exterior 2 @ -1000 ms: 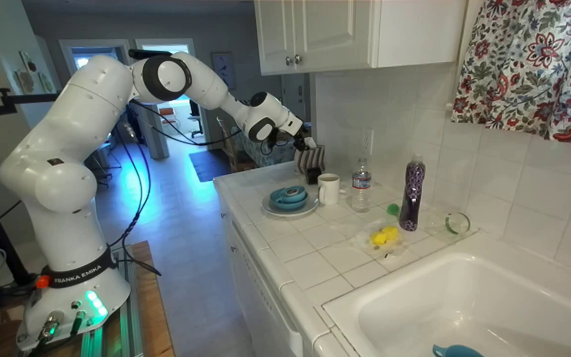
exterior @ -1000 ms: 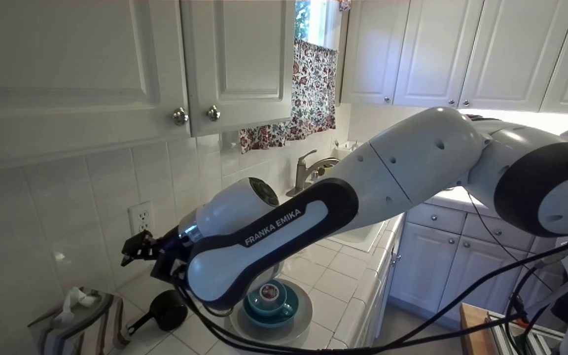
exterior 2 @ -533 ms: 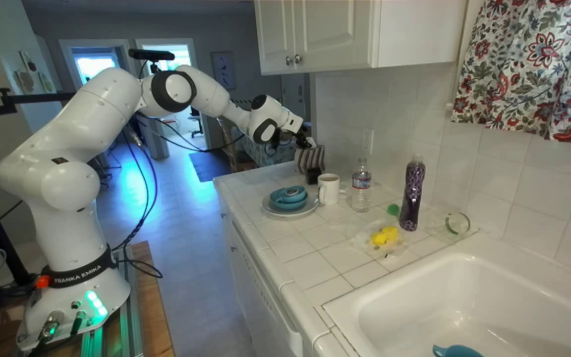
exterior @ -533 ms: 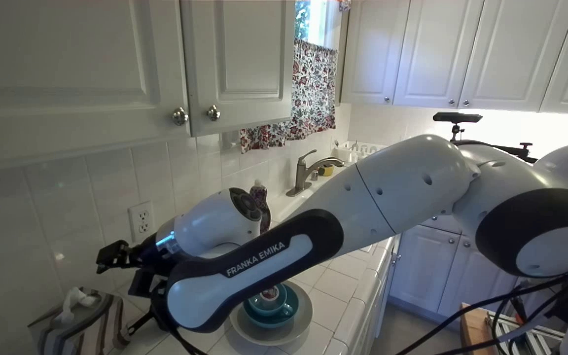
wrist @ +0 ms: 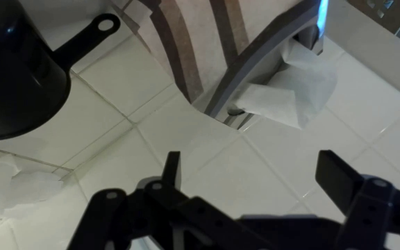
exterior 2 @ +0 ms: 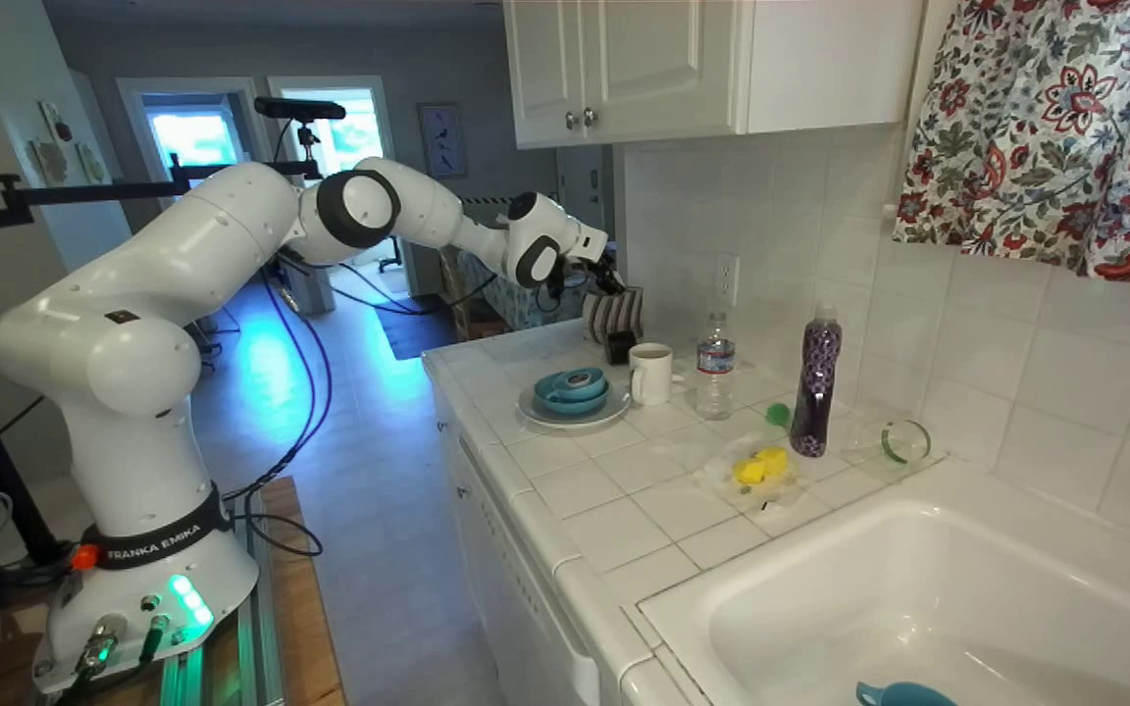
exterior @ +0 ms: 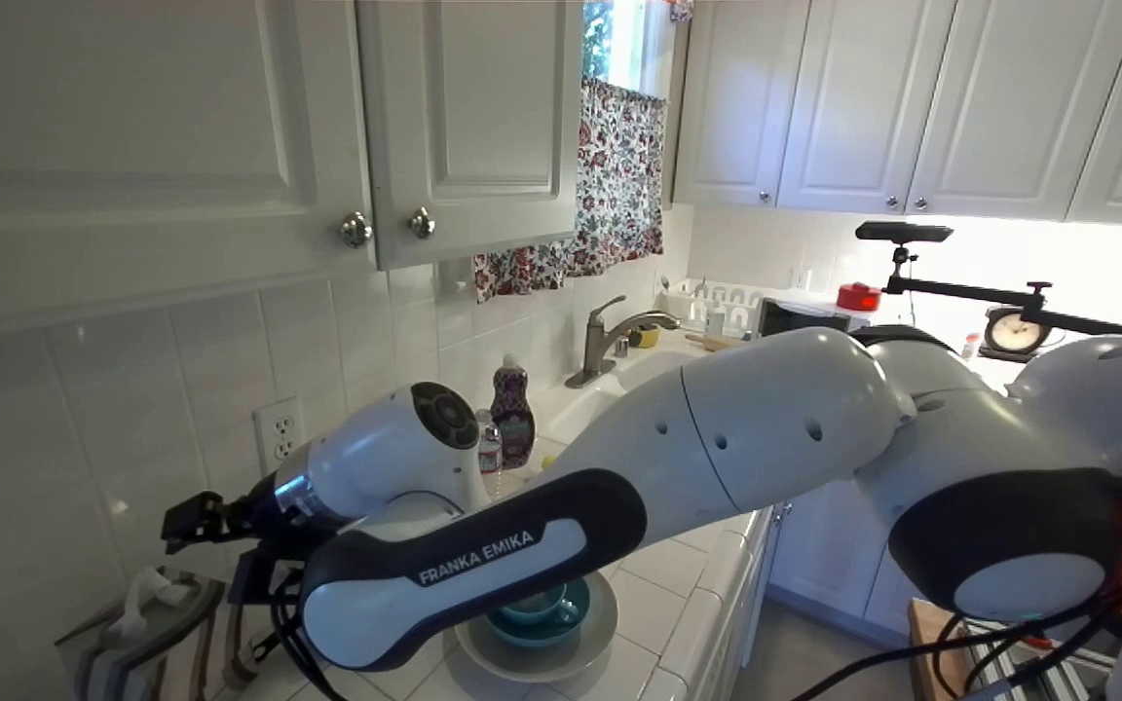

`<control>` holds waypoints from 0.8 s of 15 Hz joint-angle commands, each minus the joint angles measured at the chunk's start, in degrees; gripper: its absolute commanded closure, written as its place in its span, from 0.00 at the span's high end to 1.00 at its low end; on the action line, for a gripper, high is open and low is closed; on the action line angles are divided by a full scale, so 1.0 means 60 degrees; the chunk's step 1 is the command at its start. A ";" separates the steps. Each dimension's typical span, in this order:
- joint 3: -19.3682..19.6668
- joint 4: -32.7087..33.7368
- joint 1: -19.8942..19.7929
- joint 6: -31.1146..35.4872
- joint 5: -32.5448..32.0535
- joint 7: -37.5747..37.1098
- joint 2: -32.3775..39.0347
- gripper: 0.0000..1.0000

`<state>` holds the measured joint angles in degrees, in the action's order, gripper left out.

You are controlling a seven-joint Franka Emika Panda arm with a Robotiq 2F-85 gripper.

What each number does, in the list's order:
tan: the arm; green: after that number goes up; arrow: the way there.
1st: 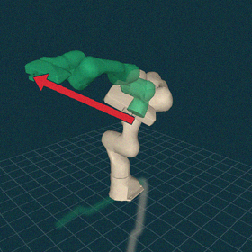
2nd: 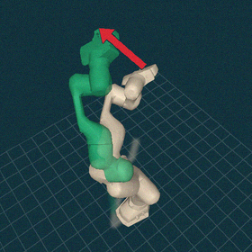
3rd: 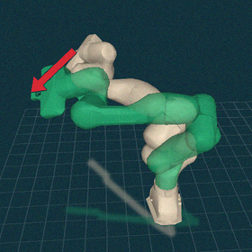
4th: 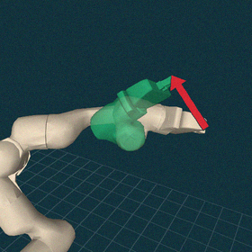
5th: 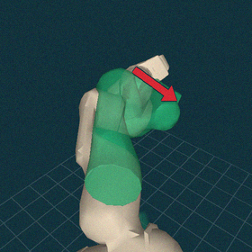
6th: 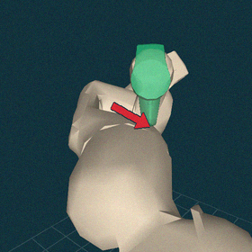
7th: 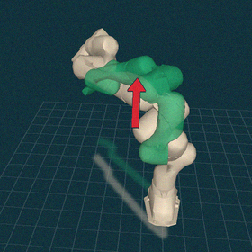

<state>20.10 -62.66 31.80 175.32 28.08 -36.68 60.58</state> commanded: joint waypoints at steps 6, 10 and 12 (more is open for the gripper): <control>0.0580 0.2761 -0.0022 -0.1055 -0.0195 -0.0506 0.1593 1.00; 0.0769 0.3386 0.0041 -0.1382 -0.0215 -0.0553 0.1902 0.72; 0.0813 0.3582 0.0023 -0.1508 -0.0179 -0.0542 0.2034 0.68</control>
<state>23.34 -46.48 32.43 168.26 28.05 -37.41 69.45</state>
